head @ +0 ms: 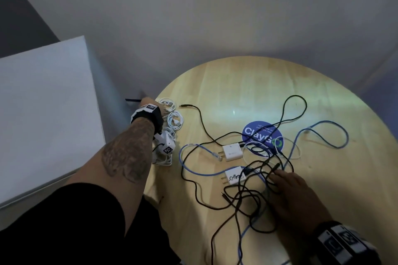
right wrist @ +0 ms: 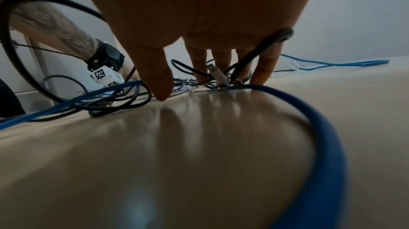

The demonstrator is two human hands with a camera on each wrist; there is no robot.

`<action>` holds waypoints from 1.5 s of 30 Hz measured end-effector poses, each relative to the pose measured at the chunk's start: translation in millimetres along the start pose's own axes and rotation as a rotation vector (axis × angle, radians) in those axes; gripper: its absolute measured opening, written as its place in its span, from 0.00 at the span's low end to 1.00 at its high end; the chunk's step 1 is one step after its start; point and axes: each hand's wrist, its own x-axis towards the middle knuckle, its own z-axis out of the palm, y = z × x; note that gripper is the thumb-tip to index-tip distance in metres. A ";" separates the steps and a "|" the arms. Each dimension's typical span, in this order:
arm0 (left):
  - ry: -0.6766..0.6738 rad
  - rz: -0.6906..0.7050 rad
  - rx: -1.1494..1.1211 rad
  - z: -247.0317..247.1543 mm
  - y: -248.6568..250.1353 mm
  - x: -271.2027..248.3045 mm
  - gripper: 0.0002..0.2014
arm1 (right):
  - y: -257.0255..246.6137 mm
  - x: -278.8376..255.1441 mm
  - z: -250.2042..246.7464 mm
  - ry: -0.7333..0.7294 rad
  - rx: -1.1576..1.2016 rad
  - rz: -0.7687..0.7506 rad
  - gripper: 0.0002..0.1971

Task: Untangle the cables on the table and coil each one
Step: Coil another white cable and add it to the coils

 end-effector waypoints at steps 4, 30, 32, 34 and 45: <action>-0.084 0.042 0.196 -10.4 1.3 -30.5 0.16 | 0.2 4.4 3.8 0.041 0.035 -0.003 0.27; -0.381 0.909 0.164 60.1 103.0 -250.9 0.18 | 2.8 13.0 -55.0 0.030 0.265 0.268 0.11; -0.384 0.940 0.212 72.2 115.8 -255.0 0.25 | 0.8 11.9 -55.8 -0.012 0.256 0.260 0.12; -0.385 0.861 0.279 81.6 124.9 -254.4 0.29 | -0.7 10.8 -55.6 -0.033 0.262 0.256 0.12; -0.309 0.621 -0.519 31.6 135.2 -249.9 0.09 | 13.2 4.9 -58.4 -0.080 0.220 0.312 0.14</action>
